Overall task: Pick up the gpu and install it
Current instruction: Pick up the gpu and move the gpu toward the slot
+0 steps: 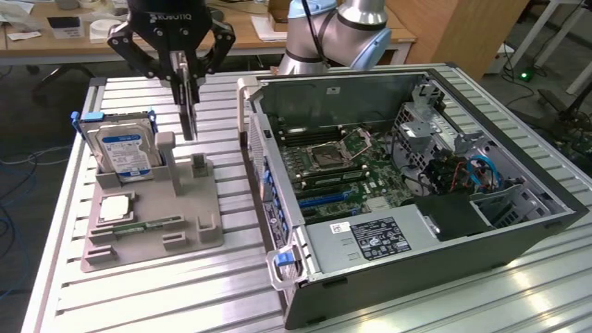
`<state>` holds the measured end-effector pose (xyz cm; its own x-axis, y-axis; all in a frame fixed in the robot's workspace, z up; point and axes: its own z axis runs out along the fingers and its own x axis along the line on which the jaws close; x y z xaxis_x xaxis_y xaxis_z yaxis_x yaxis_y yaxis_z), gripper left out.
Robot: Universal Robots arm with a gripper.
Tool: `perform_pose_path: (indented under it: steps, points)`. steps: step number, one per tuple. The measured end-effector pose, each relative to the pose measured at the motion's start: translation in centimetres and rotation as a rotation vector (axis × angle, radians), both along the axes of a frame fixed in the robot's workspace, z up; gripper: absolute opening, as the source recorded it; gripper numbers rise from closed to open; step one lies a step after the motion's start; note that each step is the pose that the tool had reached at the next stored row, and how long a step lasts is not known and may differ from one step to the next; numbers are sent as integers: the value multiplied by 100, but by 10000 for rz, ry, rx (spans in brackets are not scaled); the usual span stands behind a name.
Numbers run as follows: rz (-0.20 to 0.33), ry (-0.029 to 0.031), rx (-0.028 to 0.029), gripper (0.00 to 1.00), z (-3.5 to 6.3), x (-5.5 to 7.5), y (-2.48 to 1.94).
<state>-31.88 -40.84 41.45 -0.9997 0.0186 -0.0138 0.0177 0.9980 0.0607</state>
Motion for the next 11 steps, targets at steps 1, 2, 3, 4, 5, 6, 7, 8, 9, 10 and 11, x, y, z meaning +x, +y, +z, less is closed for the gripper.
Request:
perform_pose_path:
  steps: [1,2,3,4,5,6,7,8,9,10,11]
  points:
    - [0,-1,2,27,16,0,0]
    - [0,0,1,27,32,0,0]
    - [0,-1,2,27,46,0,0]
    - [0,-3,-19,27,49,1,0]
    - [1,-1,-71,27,52,1,0]
    - [1,-1,-117,27,54,1,0]
    - [0,0,-158,27,55,0,0]
    - [1,-1,-161,27,55,0,-1]
    - [1,-1,-161,27,54,0,-1]
    - [1,-1,-161,27,54,0,-1]
    - [0,-1,-162,27,54,0,0]
